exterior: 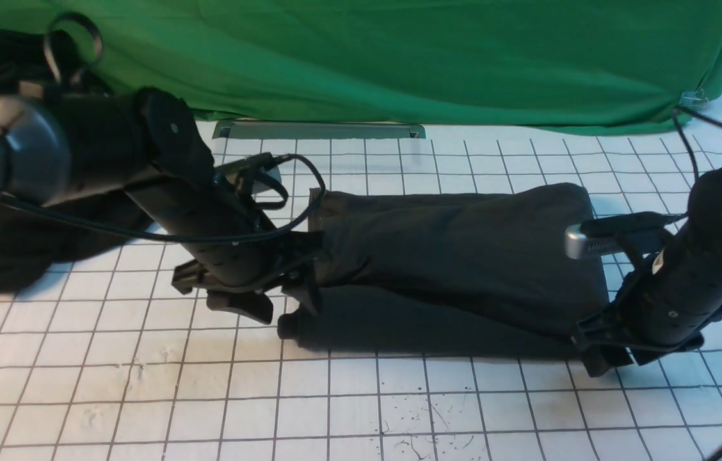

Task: Fold a long-sleeved shirt over a white checkered tablecloth.

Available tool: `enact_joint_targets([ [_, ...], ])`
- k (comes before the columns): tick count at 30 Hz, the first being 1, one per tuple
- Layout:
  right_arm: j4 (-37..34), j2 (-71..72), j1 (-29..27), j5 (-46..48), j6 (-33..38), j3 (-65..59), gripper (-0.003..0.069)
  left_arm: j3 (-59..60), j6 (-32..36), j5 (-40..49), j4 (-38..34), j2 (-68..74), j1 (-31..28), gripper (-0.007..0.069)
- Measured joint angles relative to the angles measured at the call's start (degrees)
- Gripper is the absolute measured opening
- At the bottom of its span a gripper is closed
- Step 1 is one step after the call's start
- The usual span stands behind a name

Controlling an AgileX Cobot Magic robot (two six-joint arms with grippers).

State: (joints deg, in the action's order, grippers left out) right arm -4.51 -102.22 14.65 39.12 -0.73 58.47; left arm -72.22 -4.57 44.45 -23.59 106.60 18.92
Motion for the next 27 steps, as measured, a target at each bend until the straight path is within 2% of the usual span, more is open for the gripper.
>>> enact_joint_targets([
  [3,0.21,-1.21,0.0,-1.23,0.0,0.05,0.045,0.0,1.69,-2.22,-1.71,1.73,0.0,0.0455],
  [5,0.29,-1.32,0.0,-1.49,0.0,0.05,0.0426,0.0,2.54,-2.4,-2.74,2.51,0.0,0.0426],
  [9,0.02,-1.32,0.0,-2.45,1.14,0.05,0.0207,0.0,4.57,-2.27,-5.56,3.86,0.0,0.0216],
  [11,-0.46,-0.93,0.0,-2.3,1.97,0.05,0.0069,0.0,5.09,-2.0,-6.42,3.87,0.0,0.0067],
  [15,-0.5,1.7,0.0,-0.63,2.49,0.05,0.0015,0.0,6.26,-0.37,-6.24,1.84,0.0,0.0011],
  [21,-1.07,9.61,0.06,3.81,2.71,-2.43,0.001,0.19,4.57,5.41,-3.96,-5.08,0.32,0.001],
  [27,-2.43,16.45,1.28,2.1,-0.17,-15.27,0.0013,7.81,4.57,8.28,-3.96,-11.31,3.55,0.001],
])
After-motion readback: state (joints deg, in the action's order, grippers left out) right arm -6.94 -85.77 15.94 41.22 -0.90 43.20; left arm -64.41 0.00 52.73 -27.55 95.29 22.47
